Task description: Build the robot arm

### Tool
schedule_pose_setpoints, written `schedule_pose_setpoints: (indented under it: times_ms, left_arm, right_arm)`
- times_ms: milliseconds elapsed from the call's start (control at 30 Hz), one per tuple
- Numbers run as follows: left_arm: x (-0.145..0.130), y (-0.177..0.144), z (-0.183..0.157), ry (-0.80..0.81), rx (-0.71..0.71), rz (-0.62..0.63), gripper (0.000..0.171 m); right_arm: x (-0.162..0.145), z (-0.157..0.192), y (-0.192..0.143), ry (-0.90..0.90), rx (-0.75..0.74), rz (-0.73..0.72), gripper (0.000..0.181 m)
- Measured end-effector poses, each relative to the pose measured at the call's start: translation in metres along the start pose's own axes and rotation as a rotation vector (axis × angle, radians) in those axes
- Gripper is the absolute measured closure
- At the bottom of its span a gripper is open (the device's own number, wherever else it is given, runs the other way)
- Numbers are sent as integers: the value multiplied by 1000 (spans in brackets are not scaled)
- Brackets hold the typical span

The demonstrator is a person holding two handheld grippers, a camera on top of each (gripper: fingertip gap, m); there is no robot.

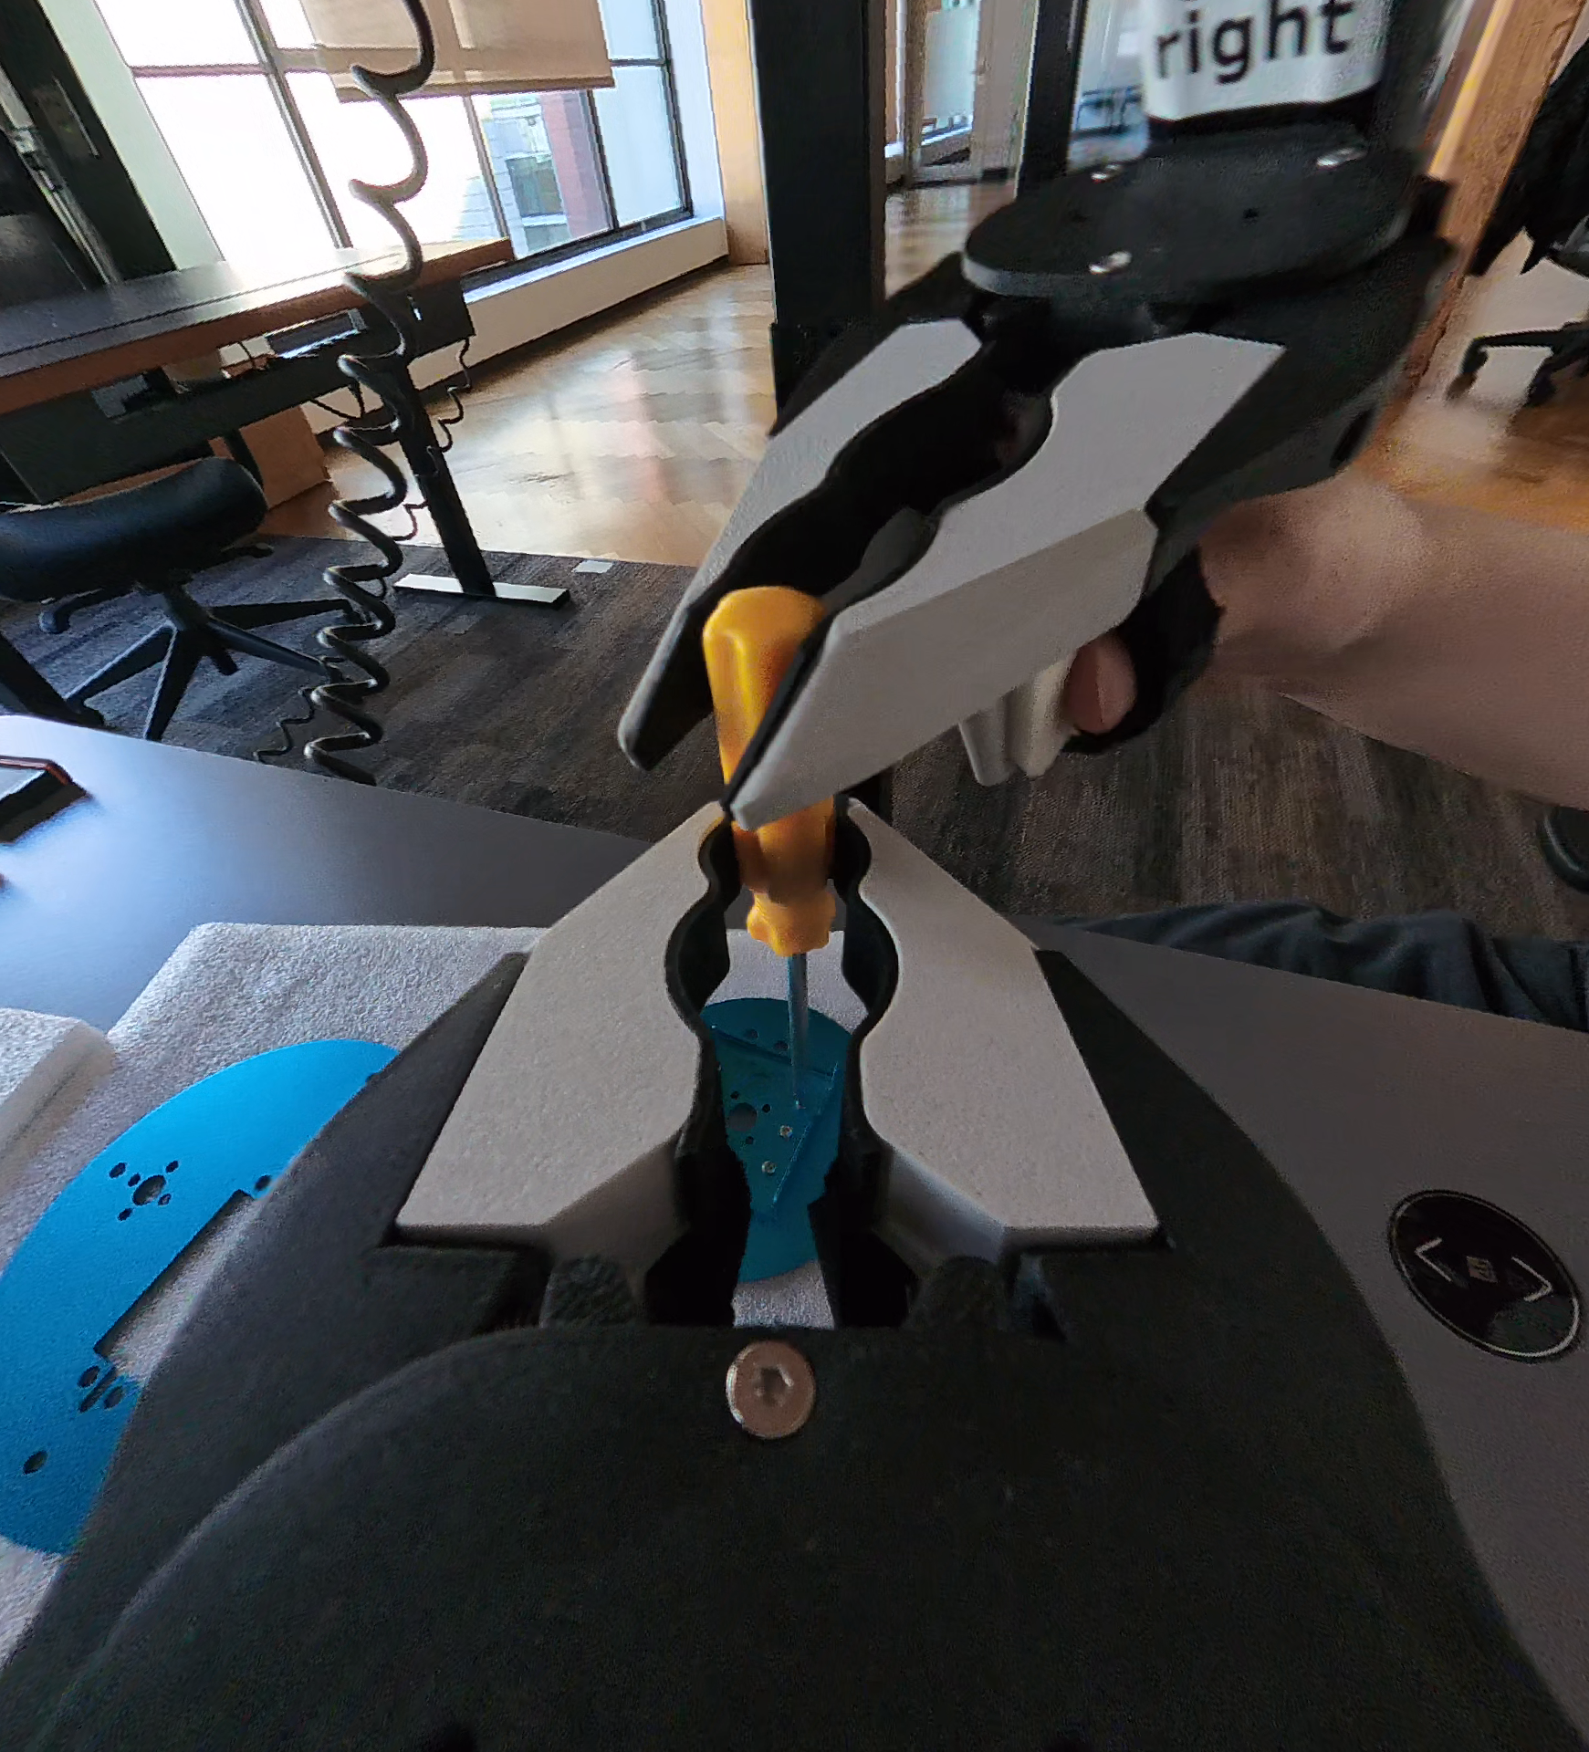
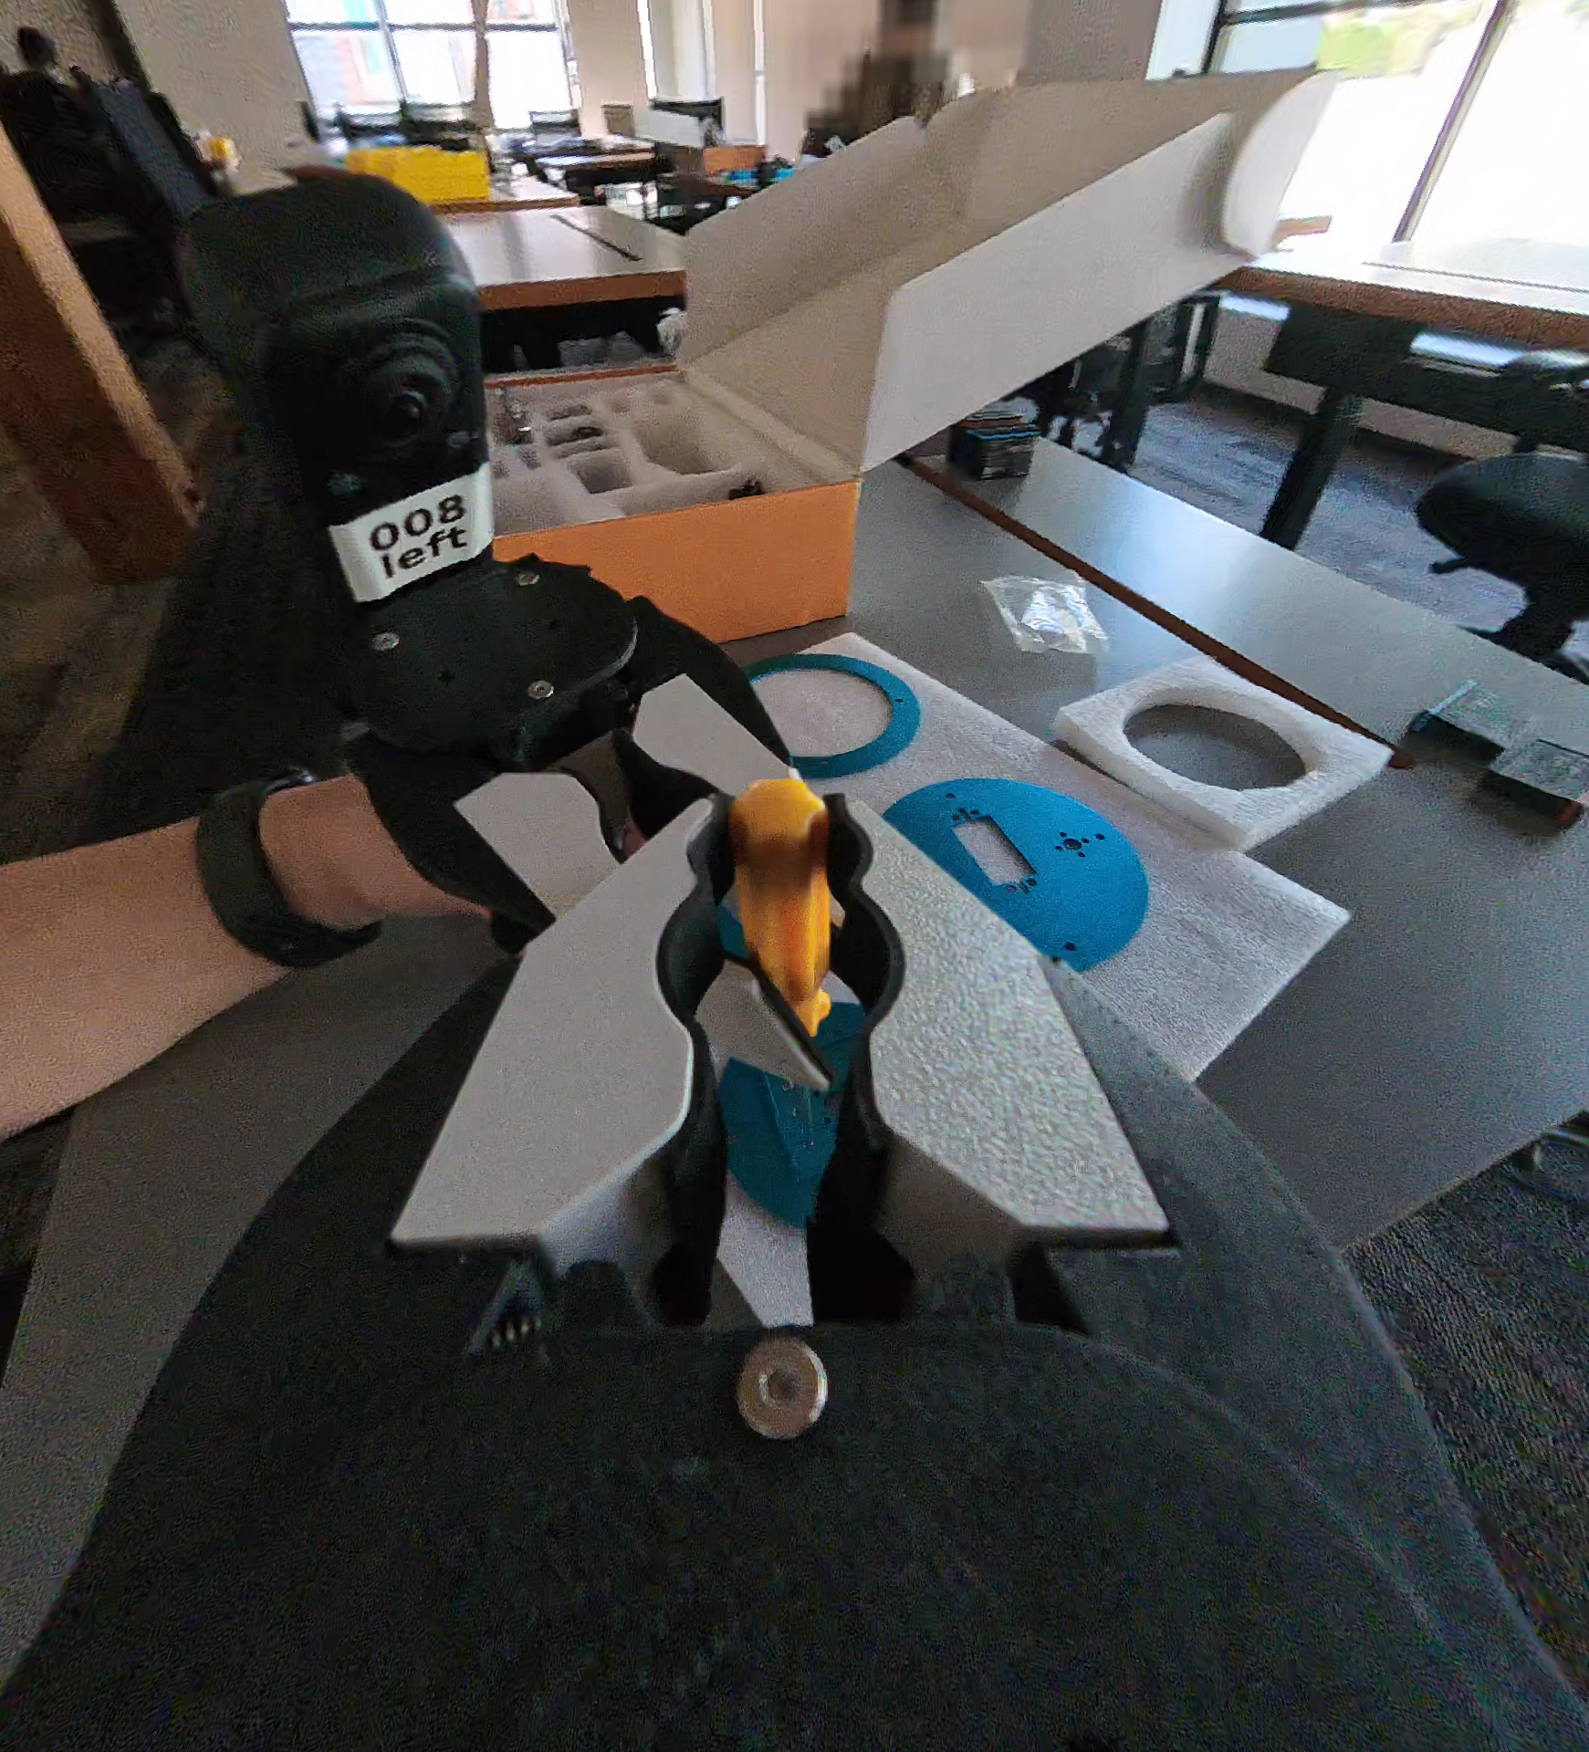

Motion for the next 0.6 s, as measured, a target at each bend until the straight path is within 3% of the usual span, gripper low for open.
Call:
schedule_pose_setpoints:
  times_ms: [133, 233, 333, 433, 600]
  left_arm:
    - [0, -1, -2, 32, 7, 18, 154]
    - [-1, -3, -1, 14, -3, 9, 154]
    - [-1, -1, -1, 6, -14, 7, 154]
    - [-1, -1, -2, 14, -21, 8, 154]
    - [0, 1, -3, 20, -25, 10, 154]
  right_arm:
    - [-2, 13, 1, 0, -252, -59, 162]
    - [1, 10, 3, -97, -115, 15, 160]
    - [10, -5, -3, -137, 81, 88, 137]
    - [16, -4, -8, -260, 289, 216, 140]
    - [26, 4, 0, -635, 372, 652, 141]
Point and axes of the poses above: each gripper's, where its closed fingertips meet, y out along the fingers, x out of its top, z = x × y across the jaws, the point moved 6 cm from there along -y, back along the fingers, and after that the axes turned 1 degree about y, right-handed, at the moved point
